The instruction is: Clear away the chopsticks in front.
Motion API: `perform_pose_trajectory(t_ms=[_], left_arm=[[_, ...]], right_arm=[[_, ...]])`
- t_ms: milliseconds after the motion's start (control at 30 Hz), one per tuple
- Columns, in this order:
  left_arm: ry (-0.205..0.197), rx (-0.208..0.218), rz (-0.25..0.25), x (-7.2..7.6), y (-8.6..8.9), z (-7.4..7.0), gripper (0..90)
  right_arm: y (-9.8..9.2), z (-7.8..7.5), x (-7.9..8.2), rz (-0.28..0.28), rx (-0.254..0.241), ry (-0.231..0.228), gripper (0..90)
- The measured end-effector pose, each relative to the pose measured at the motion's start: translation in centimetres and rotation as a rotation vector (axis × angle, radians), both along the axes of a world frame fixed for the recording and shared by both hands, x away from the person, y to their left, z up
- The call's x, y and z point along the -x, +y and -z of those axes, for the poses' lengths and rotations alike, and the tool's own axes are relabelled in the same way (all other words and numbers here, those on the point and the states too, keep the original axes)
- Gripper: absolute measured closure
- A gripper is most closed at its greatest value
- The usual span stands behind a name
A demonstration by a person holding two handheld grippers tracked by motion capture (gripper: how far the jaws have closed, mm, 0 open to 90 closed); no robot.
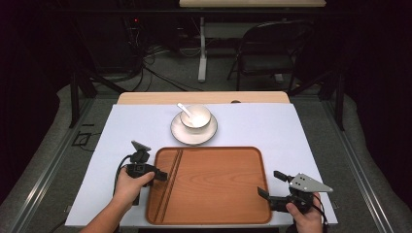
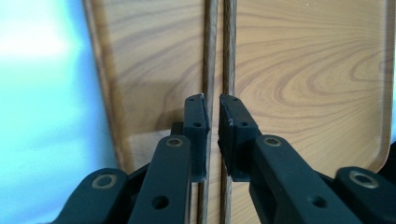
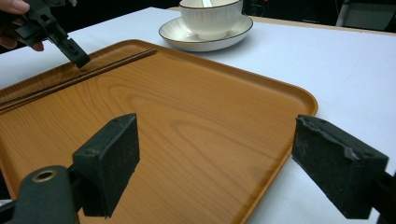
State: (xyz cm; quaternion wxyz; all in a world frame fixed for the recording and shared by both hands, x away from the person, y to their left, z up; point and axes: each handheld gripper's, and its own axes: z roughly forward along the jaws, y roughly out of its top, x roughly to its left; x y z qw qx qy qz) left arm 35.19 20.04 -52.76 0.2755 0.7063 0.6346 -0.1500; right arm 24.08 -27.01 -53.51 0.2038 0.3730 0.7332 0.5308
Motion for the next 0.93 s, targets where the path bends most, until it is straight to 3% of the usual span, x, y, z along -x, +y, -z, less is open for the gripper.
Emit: perform_pose_trajectory(t_ms=[233, 367, 500, 667, 800, 933], left_arm=[[-0.085, -0.011, -0.01, 0.6, 1.1, -1.5, 74.0], [-0.133, 0.009, -0.036, 1.1, 2.0, -2.0, 64.8], [-0.188, -0.025, -0.079, 1.7, 3.1, -2.0, 56.3], [-0.275, 0.001, -0.149, 2.5, 4.5, -1.5, 48.9], [-0.305, 0.037, -0.192, 3.1, 5.4, -0.5, 47.1], [-0.351, 0.003, -0.205, 3.4, 5.7, 0.5, 42.8]], right_arm=[[0.0, 0.0, 0.0, 0.0, -0.001, 0.002, 14.8], [0.0, 0.0, 0.0, 0.0, 0.001, 0.003, 14.8], [0.0, 0.0, 0.0, 0.001, -0.001, 0.005, 14.8], [0.0, 0.0, -0.1, 0.003, -0.001, 0.008, 14.8], [0.0, 0.0, -0.1, 0.004, -0.002, 0.009, 14.8], [-0.1, 0.0, -0.1, 0.015, 0.005, 0.01, 14.7]])
